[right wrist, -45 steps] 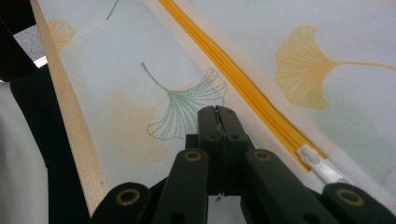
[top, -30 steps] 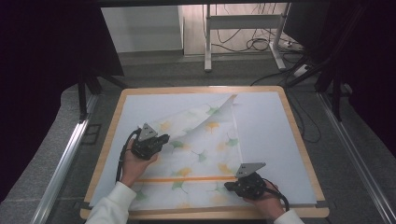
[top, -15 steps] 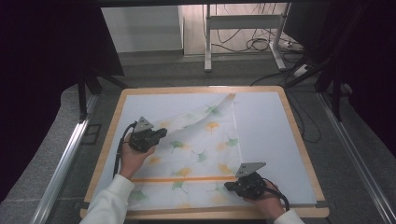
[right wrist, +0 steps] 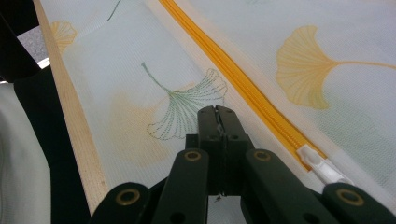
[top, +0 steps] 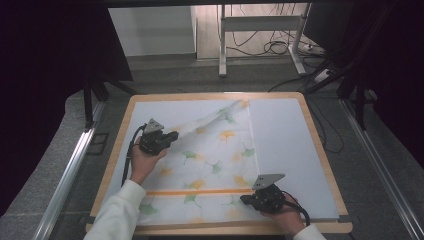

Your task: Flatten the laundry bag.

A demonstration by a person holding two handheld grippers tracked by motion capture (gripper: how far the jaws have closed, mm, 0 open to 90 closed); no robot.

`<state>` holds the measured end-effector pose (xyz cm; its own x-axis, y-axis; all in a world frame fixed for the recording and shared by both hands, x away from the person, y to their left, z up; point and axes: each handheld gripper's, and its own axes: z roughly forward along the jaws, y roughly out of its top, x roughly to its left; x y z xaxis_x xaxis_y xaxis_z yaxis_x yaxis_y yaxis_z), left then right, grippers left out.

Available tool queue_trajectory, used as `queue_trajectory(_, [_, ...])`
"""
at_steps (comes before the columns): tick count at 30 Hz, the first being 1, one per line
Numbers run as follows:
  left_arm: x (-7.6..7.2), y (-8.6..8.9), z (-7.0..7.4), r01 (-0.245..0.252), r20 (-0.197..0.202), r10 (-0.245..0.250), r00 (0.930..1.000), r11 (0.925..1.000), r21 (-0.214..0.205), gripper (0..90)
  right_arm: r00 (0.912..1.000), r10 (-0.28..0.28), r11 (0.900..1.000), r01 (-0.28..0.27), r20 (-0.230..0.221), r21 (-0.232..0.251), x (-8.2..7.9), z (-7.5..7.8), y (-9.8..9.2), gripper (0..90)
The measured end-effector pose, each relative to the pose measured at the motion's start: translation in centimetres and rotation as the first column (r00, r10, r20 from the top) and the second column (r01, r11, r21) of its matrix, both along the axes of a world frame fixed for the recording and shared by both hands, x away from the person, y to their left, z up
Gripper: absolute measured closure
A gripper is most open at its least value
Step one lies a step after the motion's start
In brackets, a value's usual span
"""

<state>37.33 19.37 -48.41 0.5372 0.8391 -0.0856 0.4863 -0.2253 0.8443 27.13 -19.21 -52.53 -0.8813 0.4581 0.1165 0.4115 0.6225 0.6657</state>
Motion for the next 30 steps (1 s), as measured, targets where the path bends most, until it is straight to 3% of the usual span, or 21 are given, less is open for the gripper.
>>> queue_trajectory(9, [1.1, 0.3, 0.5, -0.026, 0.016, 0.025, 0.9996, 0.9994, 0.023, 87.3, 1.0000, 0.002, 1.0000, -0.002, 0.002, 0.000, 0.0, 0.0, 0.0, 89.1])
queue_trajectory(20, [2.4, 1.3, 0.3, -0.072, 0.006, 0.072, 0.9974, 0.9969, 0.032, 87.2, 1.0000, 0.002, 1.0000, -0.002, 0.000, 0.003, 0.1, 0.0, 0.0, 89.1])
queue_trajectory(25, [2.8, 1.7, 0.3, -0.089, 0.008, 0.089, 0.9960, 0.9945, 0.055, 87.1, 1.0000, -0.001, 1.0000, 0.001, 0.001, 0.001, 0.0, 0.0, 0.0, 89.1])
queue_trajectory(30, [3.5, 2.2, 0.1, -0.107, -0.005, 0.107, 0.9942, 0.9933, 0.043, 87.0, 1.0000, -0.002, 1.0000, 0.002, 0.000, 0.003, 0.0, 0.0, 0.0, 89.1])
